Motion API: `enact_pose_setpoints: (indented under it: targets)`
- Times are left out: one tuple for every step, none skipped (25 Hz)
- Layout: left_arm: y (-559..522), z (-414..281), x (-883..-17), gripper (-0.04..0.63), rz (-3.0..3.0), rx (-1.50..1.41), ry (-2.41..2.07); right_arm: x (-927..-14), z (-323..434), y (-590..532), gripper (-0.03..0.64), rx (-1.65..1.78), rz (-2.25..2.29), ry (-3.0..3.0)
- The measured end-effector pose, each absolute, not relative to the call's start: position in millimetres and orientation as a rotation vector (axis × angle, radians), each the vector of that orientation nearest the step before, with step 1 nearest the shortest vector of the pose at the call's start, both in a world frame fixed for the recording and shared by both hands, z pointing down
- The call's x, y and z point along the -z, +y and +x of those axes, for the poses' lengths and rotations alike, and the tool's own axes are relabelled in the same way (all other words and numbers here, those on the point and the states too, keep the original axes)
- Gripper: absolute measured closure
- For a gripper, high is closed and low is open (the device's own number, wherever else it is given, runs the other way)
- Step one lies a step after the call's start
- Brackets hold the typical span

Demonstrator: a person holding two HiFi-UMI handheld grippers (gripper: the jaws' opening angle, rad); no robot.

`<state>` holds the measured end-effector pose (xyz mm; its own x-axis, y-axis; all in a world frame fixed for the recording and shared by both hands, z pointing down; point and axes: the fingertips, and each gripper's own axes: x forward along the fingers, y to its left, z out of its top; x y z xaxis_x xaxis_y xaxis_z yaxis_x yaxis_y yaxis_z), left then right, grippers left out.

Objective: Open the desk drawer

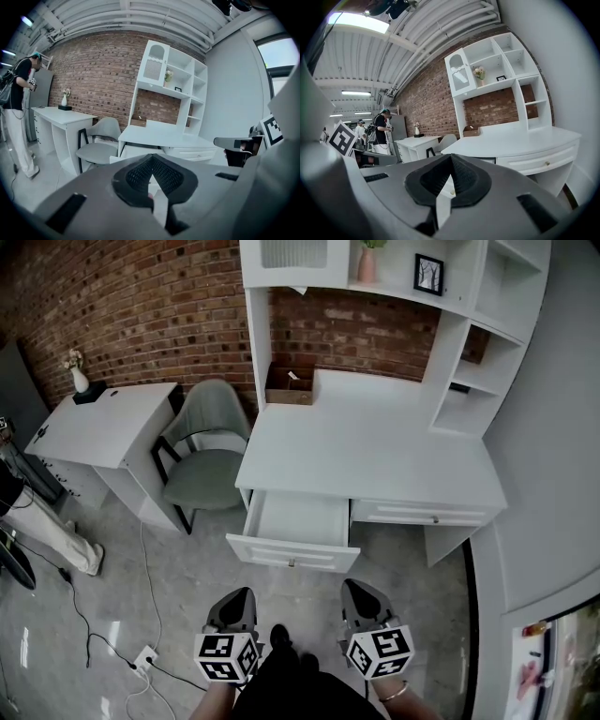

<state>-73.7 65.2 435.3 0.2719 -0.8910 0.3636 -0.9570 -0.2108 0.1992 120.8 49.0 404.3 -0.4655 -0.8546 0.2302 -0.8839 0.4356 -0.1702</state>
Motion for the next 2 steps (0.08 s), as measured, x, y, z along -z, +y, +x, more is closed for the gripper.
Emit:
enact_pose_setpoints:
  targets:
    - [66.4,-73.9,-434.6,0.586,2.170,-0.241,-1.676,-403.1,122.2,50.5,0.612,-0.407,1.569,-2.570]
    - [67.7,-74.1,-433.9,0.586,2.171,-0.245,-1.678,-401.8,123.6,52.0,0.612,-0.406,1.577,-2.572]
